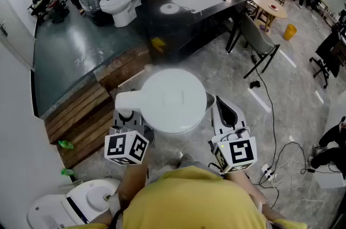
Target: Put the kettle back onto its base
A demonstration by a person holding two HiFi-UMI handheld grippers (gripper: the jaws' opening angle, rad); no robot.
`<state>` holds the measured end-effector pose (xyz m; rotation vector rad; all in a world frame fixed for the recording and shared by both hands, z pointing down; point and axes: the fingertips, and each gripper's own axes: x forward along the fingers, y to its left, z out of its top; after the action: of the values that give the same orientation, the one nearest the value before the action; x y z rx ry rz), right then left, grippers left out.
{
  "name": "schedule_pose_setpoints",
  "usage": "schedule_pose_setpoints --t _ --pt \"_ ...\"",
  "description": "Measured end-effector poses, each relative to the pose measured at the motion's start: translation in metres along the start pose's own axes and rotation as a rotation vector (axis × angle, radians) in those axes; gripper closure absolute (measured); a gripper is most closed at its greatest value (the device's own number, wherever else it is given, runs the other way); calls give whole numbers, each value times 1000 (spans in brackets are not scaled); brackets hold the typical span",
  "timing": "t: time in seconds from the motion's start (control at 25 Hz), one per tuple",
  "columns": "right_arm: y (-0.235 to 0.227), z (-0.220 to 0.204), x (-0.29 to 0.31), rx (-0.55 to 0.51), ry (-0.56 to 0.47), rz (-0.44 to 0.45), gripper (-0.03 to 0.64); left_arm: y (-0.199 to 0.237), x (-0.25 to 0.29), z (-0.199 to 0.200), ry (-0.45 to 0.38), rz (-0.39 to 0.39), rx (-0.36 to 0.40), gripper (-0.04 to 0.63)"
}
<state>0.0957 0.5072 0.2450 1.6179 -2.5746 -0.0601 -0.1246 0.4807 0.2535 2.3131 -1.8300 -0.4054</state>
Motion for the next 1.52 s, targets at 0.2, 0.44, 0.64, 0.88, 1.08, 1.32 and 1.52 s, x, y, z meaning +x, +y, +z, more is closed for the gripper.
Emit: schedule_pose_setpoints --t 0.2,0.44,0.64,0.88,1.08,1.32,1.52 --pt "12 2 6 0 6 4 601 11 -5 2 8 2 -6 572" --pt "20 2 19 17 -1 -9 603 28 1 4 9 -2 -19 572" --pt "20 -1 26 45 -9 -55 601 40 8 3 18 -23 -28 572" --pt "26 -6 37 53 -5 -79 601 56 16 -1 29 -35 -30 572" --pt "23 -6 52 42 -10 -78 601 66 29 -4 30 -32 -43 572" --pt "8 -7 86 46 -16 -62 601 73 62 -10 33 -24 -43 572" --pt "-19 -11 122 54 -11 -56 601 76 104 -17 32 -15 -50 572"
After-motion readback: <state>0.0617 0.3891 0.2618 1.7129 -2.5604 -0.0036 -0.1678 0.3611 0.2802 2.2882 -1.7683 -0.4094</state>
